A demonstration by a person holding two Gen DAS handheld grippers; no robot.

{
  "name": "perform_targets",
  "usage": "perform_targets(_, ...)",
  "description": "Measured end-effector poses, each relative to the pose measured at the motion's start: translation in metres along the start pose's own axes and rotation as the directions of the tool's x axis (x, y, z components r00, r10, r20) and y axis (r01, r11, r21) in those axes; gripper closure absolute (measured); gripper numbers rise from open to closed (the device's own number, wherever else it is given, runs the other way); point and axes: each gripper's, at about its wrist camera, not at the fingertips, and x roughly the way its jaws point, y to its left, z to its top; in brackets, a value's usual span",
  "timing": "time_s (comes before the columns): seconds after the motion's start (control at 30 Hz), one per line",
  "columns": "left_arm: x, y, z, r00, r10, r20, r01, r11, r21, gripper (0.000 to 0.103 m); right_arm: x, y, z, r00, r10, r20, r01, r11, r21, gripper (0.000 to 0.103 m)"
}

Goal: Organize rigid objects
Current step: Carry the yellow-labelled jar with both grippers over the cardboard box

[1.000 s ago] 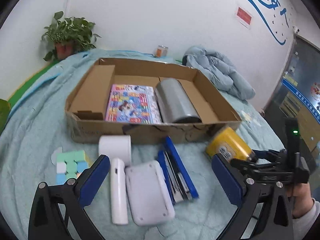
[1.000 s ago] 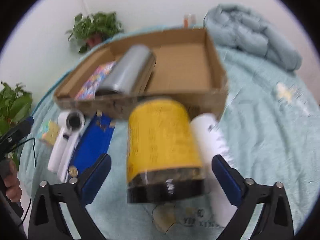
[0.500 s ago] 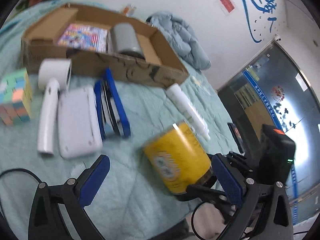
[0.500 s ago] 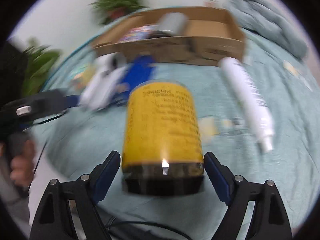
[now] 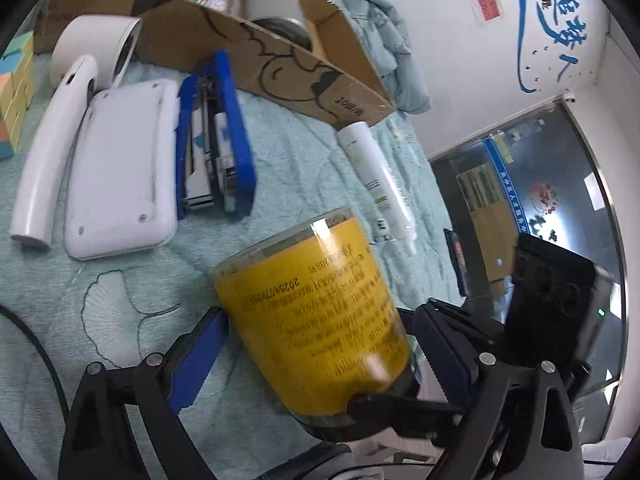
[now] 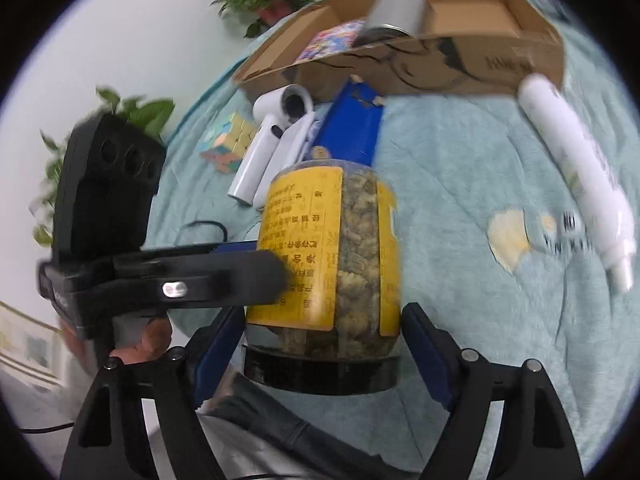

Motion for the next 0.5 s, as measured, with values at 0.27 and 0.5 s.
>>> perform_targets(0.27, 0.003, 0.013, -0.003, 1.000, -0.024, 0.003, 0.024, 0.998, -0.057, 0.013, 0.023, 0.010, -0.001, 1.000, -0.006, -0.002, 0.006, 1.000, 0.027, 0.018)
perform_targets(0.5, -0.009, 0.006, -0.005, 0.999, -0.002, 0.038, 0.003, 1.000, -0.003, 0.016, 0.023, 0.009, -0.005, 0.999, -0.016, 0.049, 0.013, 0.998, 0.059, 0.018)
